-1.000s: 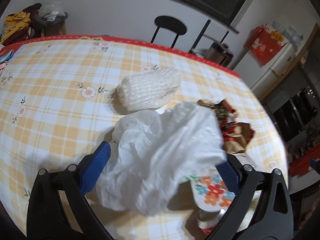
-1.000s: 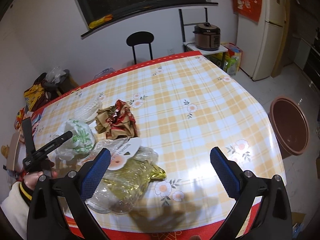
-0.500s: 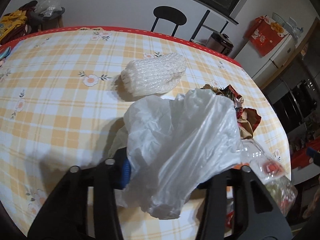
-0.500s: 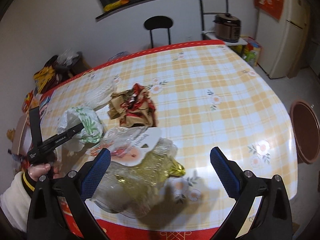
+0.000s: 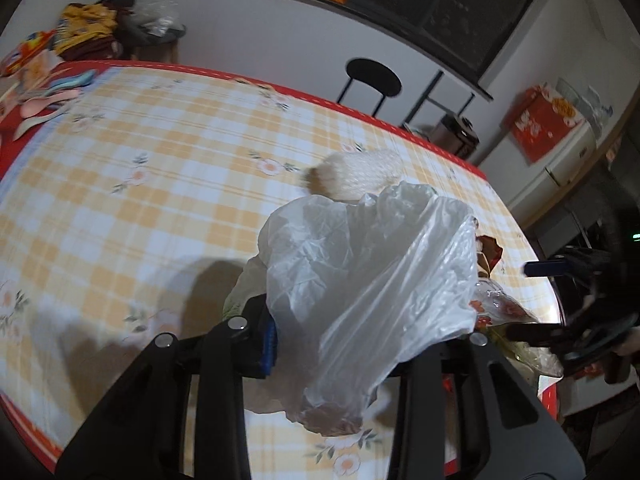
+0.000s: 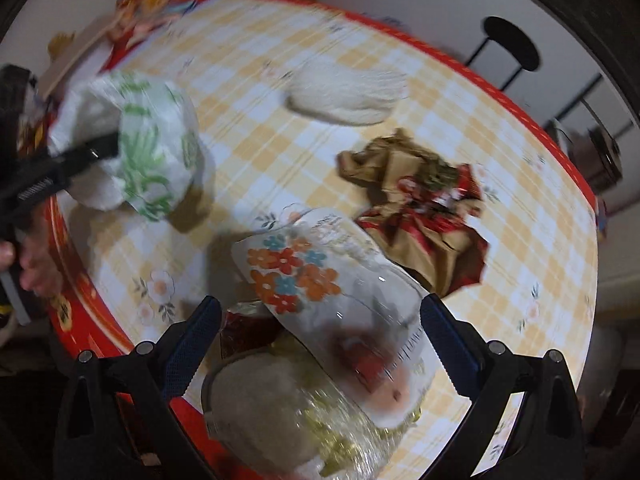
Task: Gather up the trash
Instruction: 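Grasp the white plastic bag with the left tool while the right tool grasps the flower-printed bag, then lift the flower-printed bag with the right tool and carry it toward the brown bin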
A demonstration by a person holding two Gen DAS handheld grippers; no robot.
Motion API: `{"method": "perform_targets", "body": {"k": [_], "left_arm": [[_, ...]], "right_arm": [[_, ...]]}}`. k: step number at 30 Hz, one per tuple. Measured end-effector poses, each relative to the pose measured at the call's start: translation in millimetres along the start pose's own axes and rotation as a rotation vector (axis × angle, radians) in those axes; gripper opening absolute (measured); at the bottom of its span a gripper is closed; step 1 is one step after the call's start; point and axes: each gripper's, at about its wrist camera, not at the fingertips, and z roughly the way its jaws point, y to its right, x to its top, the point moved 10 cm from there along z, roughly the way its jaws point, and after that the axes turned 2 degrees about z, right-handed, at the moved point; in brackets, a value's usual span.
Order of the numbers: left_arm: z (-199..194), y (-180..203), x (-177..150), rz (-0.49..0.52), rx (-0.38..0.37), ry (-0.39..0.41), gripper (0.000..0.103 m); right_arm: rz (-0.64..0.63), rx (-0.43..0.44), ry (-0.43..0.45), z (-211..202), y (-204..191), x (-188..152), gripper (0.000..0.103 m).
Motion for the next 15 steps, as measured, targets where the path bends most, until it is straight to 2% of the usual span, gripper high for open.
{"method": "perform_targets", "body": {"k": [3,5,7,13,15], "left_arm": [[-12.2,-11.8,-4.5,-0.028,0.011,0.015,0.035],[-19.2,-18.4,-8.1,-0.041,0.016,0.023,0.035],[-25.3,-24.2,-11.7,-0.056,0.023,0.029,0.035],[-36.7,-35.4,-15.9,-0.085,0.026,0.048,0.035],[-39.1,-36.9,-15.7,-0.091,0.025,0.055,0.035]], "right_arm": [[-0.087,-0.015,-0.088,17.8,-16.1,3.5,0.097],[-0.123,-0.03,-0.134,30.6,-21.1,4.3,0.087],[-0.145,-0.043,-0.176,40.0,-23.1,4.4,0.082],[-0.135,-0.061,-0.222,50.6,-21.1,5.7,0.073],[-0.129,-0.06,-0.226,50.5,-19.4,4.5,0.068]]}}
